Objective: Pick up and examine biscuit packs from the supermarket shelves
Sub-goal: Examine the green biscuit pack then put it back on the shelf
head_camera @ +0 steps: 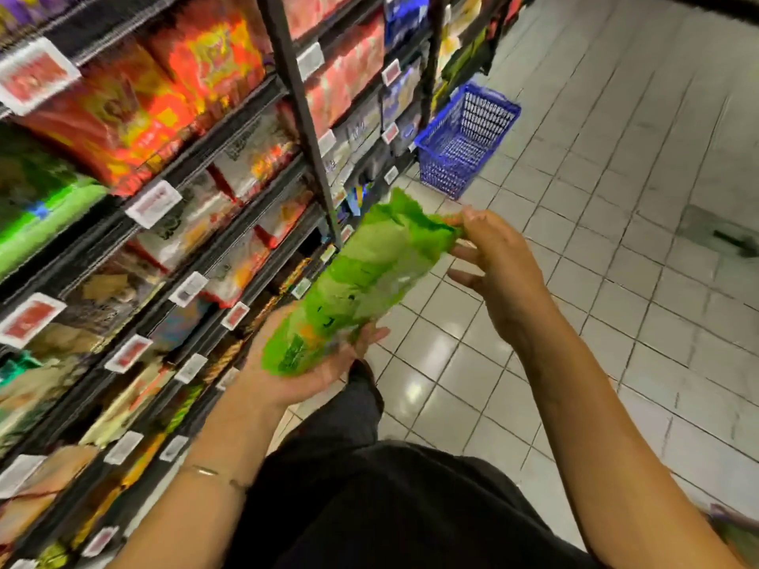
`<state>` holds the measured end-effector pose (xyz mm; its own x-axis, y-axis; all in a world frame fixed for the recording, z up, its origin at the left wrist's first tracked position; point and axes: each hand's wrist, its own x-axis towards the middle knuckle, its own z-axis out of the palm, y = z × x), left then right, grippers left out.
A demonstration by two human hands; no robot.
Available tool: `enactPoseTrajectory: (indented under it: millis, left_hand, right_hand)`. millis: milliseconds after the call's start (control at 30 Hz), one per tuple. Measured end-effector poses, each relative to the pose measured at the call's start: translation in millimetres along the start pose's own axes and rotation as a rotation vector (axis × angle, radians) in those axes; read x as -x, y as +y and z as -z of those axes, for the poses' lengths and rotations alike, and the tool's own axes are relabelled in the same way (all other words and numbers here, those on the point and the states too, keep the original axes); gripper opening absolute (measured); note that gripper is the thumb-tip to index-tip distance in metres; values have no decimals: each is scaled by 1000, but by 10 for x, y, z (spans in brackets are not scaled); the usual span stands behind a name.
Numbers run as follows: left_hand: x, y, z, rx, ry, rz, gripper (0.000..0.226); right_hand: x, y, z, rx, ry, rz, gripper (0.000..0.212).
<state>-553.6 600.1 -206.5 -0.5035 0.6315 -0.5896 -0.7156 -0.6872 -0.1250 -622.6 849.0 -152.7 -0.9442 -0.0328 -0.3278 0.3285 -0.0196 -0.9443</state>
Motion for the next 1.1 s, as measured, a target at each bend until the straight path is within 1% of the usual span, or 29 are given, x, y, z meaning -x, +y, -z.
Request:
enactPoseTrajectory:
  millis: [33, 67, 100, 133, 167, 200, 233, 267, 333, 367, 433, 467, 533, 567, 600, 633, 700, 733, 767, 800, 833, 867, 933, 967, 1000, 1033, 1100]
  left_hand:
    - [-105, 99, -138, -134, 82, -97, 78]
    - [-225, 204, -259, -251, 154, -193, 71]
    - [-354, 304, -381, -352, 205, -290, 57]
    - [-485, 406, -517, -426, 245, -375, 45]
    - [-605, 514, -668, -484, 255, -438, 37]
    - [-730, 644, -811, -529, 239, -481, 37]
    - [-856, 783, -958, -566, 213, -514, 41]
    - [-983, 930, -1111, -594, 193, -546, 44]
    - [-1258, 1215, -1406, -661, 162, -625, 43]
    - [-1413, 1338, -1557, -723, 144, -675, 44]
    - [-1720, 1516, -1883, -859, 96, -759, 54]
    - [-1899, 1582, -2071, -917, 80, -778, 66]
    - [-2281, 1646, -2474, -983, 111, -746, 96]
    - [-2471, 1641, -2681, -1019, 137, -701, 103]
    - [-2659, 1632, -2856, -1074, 155, -660, 101]
    - [-2842, 1623, -3008, -1141, 171, -629, 94]
    - [-3187, 1619, -3239, -1251, 188, -607, 84]
    - [-3347, 1631, -3345, -1285, 212, -611, 80]
    - [-3510, 1644, -3449, -1305, 240, -619, 77]
    - [-3678, 1660, -3547, -1306, 256, -619, 74]
    - [-3862, 1676, -3635, -1291, 251, -621, 72]
    - [-4054, 1688, -3727, -1271, 241, -631, 73]
    - [-4416, 1730, -3910, -1216, 273, -635, 78]
    - [-4574, 1769, -4002, -1160, 300, -628, 77]
    - [-4725, 1831, -4088, -1094, 318, -619, 69]
    - [-4860, 1911, -4153, -1036, 325, -604, 57]
    - [-5095, 2117, -4247, -991, 330, -583, 34]
  right_hand:
    - [-134, 1, 79, -47, -13, -51, 37]
    - [-263, -10, 152, -110, -24, -107, 45]
    - [-403, -12, 226, -175, -37, -159, 53]
    - [-549, -20, 299, -235, -57, -197, 56]
    - [-707, -20, 375, -277, -72, -216, 52]
    - [-872, -21, 454, -297, -78, -228, 45]
    - [-1040, -32, 527, -300, -75, -244, 40]
    - [-1203, -67, 588, -303, -65, -279, 41]
    - [-1524, -145, 710, -342, -36, -373, 61]
    - [-1687, -190, 775, -358, -30, -408, 65]
    - [-1985, -263, 877, -378, -30, -461, 53]
    - [-2138, -298, 929, -381, -21, -479, 47]
    - [-2453, -383, 1014, -378, -24, -501, 40]
    - [-2597, -450, 1053, -378, -35, -508, 36]
    - [-2728, -526, 1096, -385, -34, -507, 31]
    - [-2857, -585, 1157, -391, -17, -501, 27]
    - [-3141, -674, 1345, -398, 53, -506, 24]
    - [-3298, -685, 1469, -416, 77, -521, 34]
    - [-3458, -674, 1589, -457, 79, -539, 51]
    - [-3614, -680, 1696, -497, 75, -544, 63]
    - [-3799, -681, 1812, -529, 85, -543, 65]
    - [-4001, -708, 1928, -551, 100, -549, 57]
    - [-4386, -791, 2143, -568, 101, -560, 30]
    - [-4572, -847, 2247, -553, 87, -559, 23]
    - [-4765, -888, 2370, -508, 67, -561, 20]
    - [-4968, -892, 2512, -424, 68, -561, 20]
    - [-5371, -928, 2772, -236, 49, -507, 27]
